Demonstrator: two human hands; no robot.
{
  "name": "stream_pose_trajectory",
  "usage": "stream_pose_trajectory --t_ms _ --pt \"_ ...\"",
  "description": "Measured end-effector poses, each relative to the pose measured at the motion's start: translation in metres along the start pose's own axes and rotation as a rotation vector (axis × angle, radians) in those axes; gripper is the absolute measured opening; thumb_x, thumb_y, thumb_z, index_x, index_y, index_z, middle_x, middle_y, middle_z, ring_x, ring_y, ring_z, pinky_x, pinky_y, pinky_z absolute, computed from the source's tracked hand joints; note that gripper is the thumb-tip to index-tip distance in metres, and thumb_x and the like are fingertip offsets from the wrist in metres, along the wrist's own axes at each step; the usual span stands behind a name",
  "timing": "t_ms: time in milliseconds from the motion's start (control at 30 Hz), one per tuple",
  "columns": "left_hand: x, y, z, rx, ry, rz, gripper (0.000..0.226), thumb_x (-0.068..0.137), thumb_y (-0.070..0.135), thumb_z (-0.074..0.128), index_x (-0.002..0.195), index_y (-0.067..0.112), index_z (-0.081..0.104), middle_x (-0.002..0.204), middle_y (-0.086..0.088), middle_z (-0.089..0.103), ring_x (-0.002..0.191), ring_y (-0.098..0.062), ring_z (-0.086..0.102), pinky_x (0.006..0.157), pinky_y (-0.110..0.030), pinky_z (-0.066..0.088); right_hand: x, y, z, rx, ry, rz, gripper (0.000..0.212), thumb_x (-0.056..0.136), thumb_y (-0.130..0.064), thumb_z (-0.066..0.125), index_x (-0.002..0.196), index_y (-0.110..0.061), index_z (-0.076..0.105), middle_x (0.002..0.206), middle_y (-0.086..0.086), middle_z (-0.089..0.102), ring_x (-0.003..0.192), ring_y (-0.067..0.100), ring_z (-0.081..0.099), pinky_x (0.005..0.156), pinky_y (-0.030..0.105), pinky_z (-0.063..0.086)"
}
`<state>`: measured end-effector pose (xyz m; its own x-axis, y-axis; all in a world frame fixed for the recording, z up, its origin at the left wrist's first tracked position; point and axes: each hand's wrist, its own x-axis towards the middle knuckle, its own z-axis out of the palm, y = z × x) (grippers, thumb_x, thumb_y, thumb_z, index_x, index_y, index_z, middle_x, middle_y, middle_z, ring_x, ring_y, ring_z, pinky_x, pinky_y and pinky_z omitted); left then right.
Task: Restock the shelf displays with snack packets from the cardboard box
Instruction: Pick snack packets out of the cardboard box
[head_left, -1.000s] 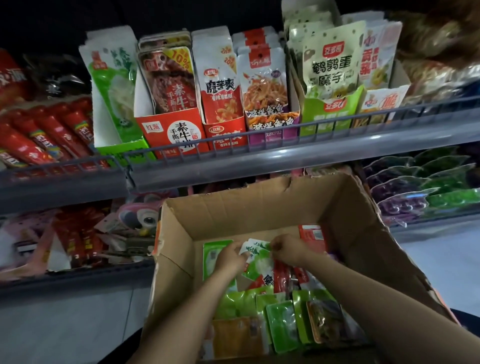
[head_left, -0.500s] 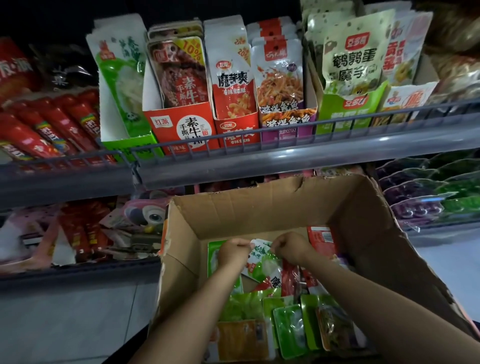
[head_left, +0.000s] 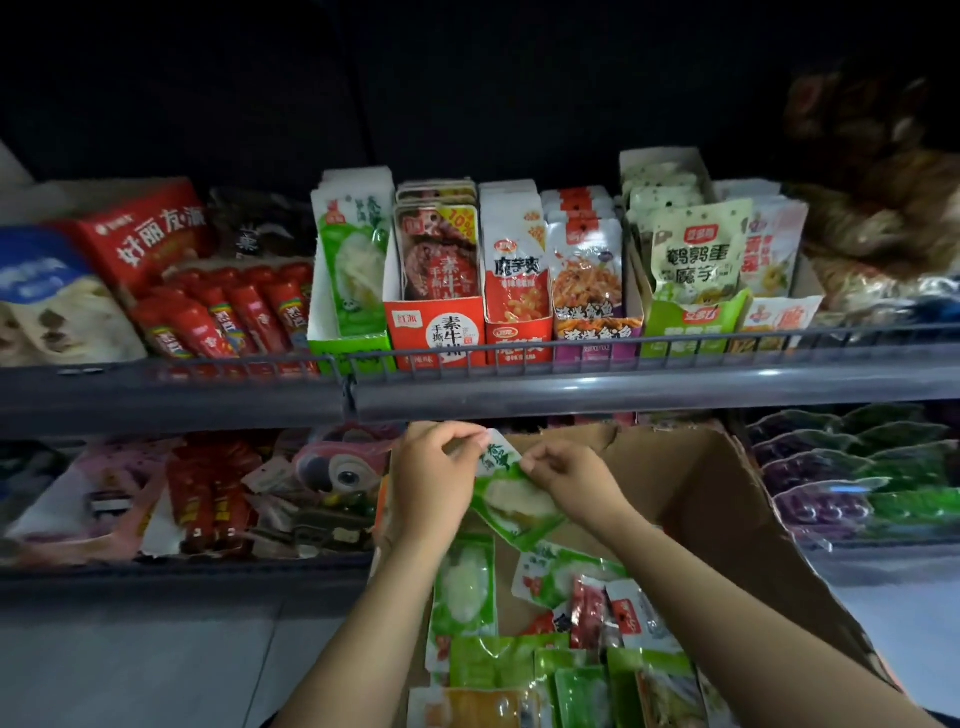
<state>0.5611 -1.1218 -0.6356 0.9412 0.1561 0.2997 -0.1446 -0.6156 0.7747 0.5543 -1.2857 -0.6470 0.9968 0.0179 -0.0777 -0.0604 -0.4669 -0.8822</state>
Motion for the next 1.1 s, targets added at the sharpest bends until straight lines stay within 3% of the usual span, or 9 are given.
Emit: stream_pose_trajectory --t_ms 167,267,433,567,667,767,900,1000,1100 --pt "0.017 0.019 -0.046 -0.206 0.184 -0.066 0.029 0.084 0.025 0.069 0.113 0.023 0.061 0.101 0.006 0.058 0.086 -0.01 0.055 0.078 -0.025 0.045 0.004 -0.054 -0.002 0.099 0.123 -0.097 0.013 0.09 -0.021 0.062 0.078 -0.025 0.061 0.074 -0.01 0.063 0.069 0.005 0.057 0.056 0.008 0.04" --pt "0.031 0.021 -0.062 -0.386 0.189 -0.125 0.035 0.087 0.023 0.067 0.12 0.016 0.056 0.104 0.005 0.06 0.091 -0.008 0.06 0.078 -0.024 0.046 0.013 -0.082 -0.002 0.218 0.181 -0.128 0.013 0.091 -0.02 0.061 0.078 -0.022 0.063 0.075 -0.005 0.065 0.071 0.011 0.059 0.067 0.019 0.048" --pt "0.048 0.017 -0.068 -0.645 -0.063 -0.258 0.013 0.091 0.016 0.06 0.103 0.014 0.062 0.093 0.004 0.069 0.08 -0.006 0.065 0.065 -0.02 0.047 0.033 -0.117 0.0 0.368 0.219 -0.127 0.016 0.09 -0.02 0.062 0.074 -0.021 0.065 0.07 -0.004 0.064 0.071 0.014 0.058 0.074 0.036 0.05" --pt "0.062 0.016 -0.075 -0.644 0.031 -0.22 0.007 0.089 0.015 0.062 0.089 0.021 0.065 0.092 0.001 0.071 0.083 -0.012 0.066 0.069 -0.023 0.047 0.043 -0.141 0.001 0.412 0.152 -0.171 0.013 0.09 -0.017 0.062 0.078 -0.016 0.064 0.066 -0.005 0.063 0.061 0.011 0.056 0.064 0.029 0.048" --pt "0.067 0.018 -0.084 -0.696 0.069 -0.179 0.014 0.089 0.013 0.062 0.086 0.026 0.064 0.09 0.005 0.071 0.082 -0.006 0.067 0.07 -0.021 0.05 0.049 -0.158 0.002 0.388 0.043 -0.225 0.006 0.087 -0.019 0.066 0.089 -0.014 0.066 0.082 0.0 0.072 0.074 0.015 0.069 0.071 0.031 0.055" --pt "0.069 0.017 -0.09 -0.581 0.131 -0.075 0.013 0.091 0.016 0.06 0.091 0.029 0.063 0.09 0.016 0.066 0.079 0.009 0.062 0.066 -0.007 0.047 0.06 -0.176 0.004 0.26 0.017 -0.285 0.007 0.087 -0.019 0.066 0.092 -0.014 0.069 0.092 0.001 0.074 0.084 0.015 0.071 0.075 0.028 0.057" --pt "0.073 0.002 -0.092 -0.072 0.261 0.11 0.036 0.094 0.032 0.044 0.126 0.021 0.057 0.121 0.016 0.051 0.12 -0.006 0.044 0.1 -0.022 0.03 0.081 -0.2 0.007 0.2 0.062 -0.318 0.007 0.087 -0.019 0.066 0.092 -0.015 0.069 0.093 0.001 0.073 0.085 0.016 0.07 0.075 0.029 0.057" --pt "0.075 -0.006 -0.09 0.157 0.126 0.087 0.045 0.099 0.029 0.033 0.143 0.026 0.035 0.147 0.015 0.032 0.14 -0.004 0.017 0.113 -0.028 0.005 0.1 -0.219 0.01 0.158 0.144 -0.37 0.003 0.088 -0.02 0.065 0.09 -0.021 0.067 0.086 -0.005 0.07 0.08 0.011 0.067 0.074 0.028 0.055" --pt "0.075 -0.015 -0.088 0.271 0.045 0.056 0.044 0.1 0.027 0.031 0.145 0.028 0.03 0.153 0.015 0.023 0.143 -0.001 0.007 0.117 -0.032 -0.001 0.121 -0.236 0.015 0.142 0.219 -0.396 0.005 0.088 -0.02 0.065 0.093 -0.019 0.067 0.088 -0.002 0.07 0.08 0.014 0.067 0.078 0.031 0.055"
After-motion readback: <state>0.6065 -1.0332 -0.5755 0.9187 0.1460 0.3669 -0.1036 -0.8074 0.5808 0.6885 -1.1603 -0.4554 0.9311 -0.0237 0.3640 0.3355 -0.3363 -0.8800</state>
